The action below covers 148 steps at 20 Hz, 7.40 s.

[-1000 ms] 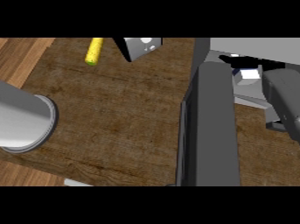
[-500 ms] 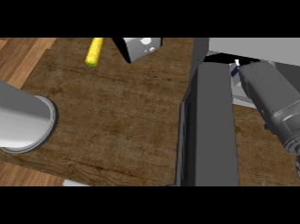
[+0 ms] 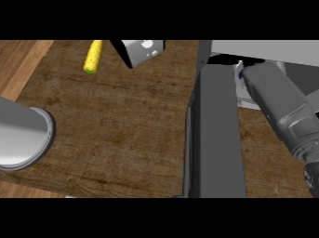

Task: Pick up the milk, place it into the microwave and close the microwave

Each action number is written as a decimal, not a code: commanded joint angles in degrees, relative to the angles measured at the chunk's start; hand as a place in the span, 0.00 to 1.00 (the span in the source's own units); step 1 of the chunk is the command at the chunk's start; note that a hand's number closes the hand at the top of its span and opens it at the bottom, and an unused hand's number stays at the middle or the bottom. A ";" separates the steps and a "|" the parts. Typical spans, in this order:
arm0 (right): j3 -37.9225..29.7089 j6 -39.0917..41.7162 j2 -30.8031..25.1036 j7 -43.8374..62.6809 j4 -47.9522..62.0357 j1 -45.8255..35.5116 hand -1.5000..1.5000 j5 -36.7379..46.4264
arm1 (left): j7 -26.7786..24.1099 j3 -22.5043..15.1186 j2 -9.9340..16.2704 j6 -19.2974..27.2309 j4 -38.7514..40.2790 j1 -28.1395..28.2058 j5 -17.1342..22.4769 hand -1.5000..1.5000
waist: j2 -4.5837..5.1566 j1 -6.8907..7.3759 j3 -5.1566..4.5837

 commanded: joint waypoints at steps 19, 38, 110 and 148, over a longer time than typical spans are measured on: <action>-6.38 19.33 -1.24 -10.13 -1.85 9.48 0.00 -6.49 | -4.10 -10.92 -7.55 -9.20 4.70 2.79 -9.42 0.00 | -3.07 -6.16 -0.15; -4.86 39.10 8.00 -18.71 -8.52 30.32 0.00 -10.35 | -16.57 -24.45 -13.13 -10.60 17.86 -2.44 -36.93 0.00 | -5.59 -11.24 -0.45; 11.07 57.81 -10.86 16.11 -109.61 90.64 0.00 -50.37 | -23.20 -75.76 -13.17 70.84 69.45 -67.35 -7.31 1.00 | -1.93 -23.59 -0.68; 9.52 58.98 -16.00 21.69 -115.23 86.63 0.00 -61.26 | -37.78 -69.21 -13.17 70.33 81.23 -73.56 13.66 1.00 | -0.02 -26.85 -0.47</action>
